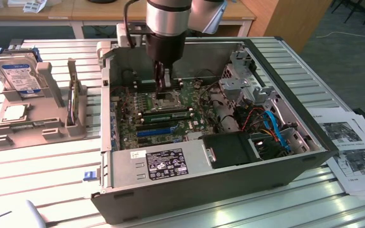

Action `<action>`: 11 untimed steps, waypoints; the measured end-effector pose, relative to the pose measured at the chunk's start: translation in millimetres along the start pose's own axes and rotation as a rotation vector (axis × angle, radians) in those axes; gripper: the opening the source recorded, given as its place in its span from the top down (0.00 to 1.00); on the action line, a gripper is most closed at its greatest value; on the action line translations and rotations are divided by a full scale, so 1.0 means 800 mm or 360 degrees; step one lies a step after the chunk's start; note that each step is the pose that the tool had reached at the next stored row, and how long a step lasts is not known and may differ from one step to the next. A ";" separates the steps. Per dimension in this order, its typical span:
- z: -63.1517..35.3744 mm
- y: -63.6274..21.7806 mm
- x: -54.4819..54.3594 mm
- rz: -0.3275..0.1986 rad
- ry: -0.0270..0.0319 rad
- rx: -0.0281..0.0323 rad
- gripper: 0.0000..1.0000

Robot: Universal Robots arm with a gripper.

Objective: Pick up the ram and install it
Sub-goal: 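Press down the ram until it locks into place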

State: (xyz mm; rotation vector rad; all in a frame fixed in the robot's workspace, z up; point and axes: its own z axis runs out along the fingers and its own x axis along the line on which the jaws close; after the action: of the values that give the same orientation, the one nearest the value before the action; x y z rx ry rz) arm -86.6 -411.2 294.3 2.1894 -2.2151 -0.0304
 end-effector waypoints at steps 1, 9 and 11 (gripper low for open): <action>-0.005 0.000 0.000 0.0000 0.00001 0.00000 0.90; -0.041 0.001 0.000 0.0000 0.00006 0.00000 0.90; -0.048 0.002 0.000 0.0000 0.00004 0.00001 0.90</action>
State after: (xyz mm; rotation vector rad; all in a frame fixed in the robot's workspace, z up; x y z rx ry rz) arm -86.5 -411.2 332.4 2.1894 -2.2150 -0.0301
